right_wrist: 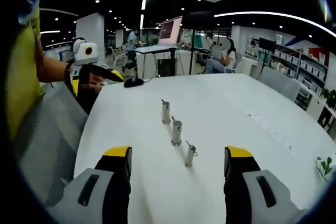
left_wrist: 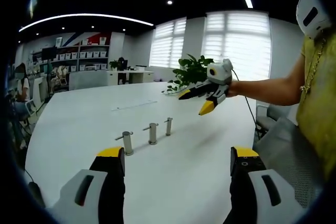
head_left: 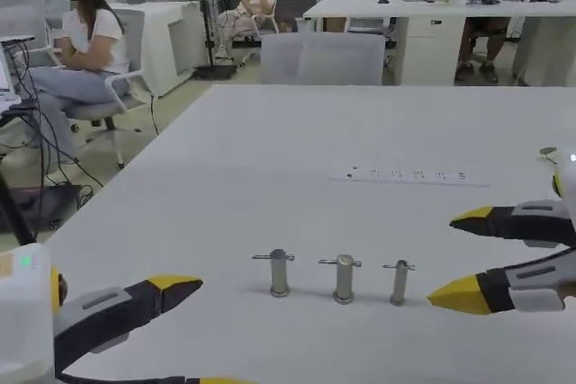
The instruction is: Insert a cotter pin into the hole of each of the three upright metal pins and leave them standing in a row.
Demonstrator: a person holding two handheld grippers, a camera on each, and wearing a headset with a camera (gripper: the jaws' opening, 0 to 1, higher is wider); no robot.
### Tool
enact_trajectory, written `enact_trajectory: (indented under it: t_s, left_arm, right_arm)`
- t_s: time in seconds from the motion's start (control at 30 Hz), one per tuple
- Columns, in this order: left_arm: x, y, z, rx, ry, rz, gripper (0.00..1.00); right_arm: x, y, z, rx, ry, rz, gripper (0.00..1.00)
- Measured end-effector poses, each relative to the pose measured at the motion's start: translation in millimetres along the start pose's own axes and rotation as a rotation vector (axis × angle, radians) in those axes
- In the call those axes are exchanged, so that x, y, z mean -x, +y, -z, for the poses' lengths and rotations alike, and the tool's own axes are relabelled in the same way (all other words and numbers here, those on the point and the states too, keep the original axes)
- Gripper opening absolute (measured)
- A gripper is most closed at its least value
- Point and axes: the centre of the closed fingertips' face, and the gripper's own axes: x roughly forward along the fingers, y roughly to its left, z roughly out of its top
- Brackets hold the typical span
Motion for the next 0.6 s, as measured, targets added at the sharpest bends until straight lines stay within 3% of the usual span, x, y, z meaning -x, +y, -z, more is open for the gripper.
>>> enact_trajectory:
  t_s: [0.27,0.6]
  left_arm:
    - [3.9,1.7,-6.8,-0.021,-0.019,-0.002,0.85]
    - [8.4,-3.8,-3.3,-0.024,-0.036,-0.004,0.87]
  right_arm:
    - [24.5,19.2,-1.7,-0.045,-0.061,0.116,0.75]
    - [48.9,46.9,11.9,-0.108,-0.079,0.209,0.75]
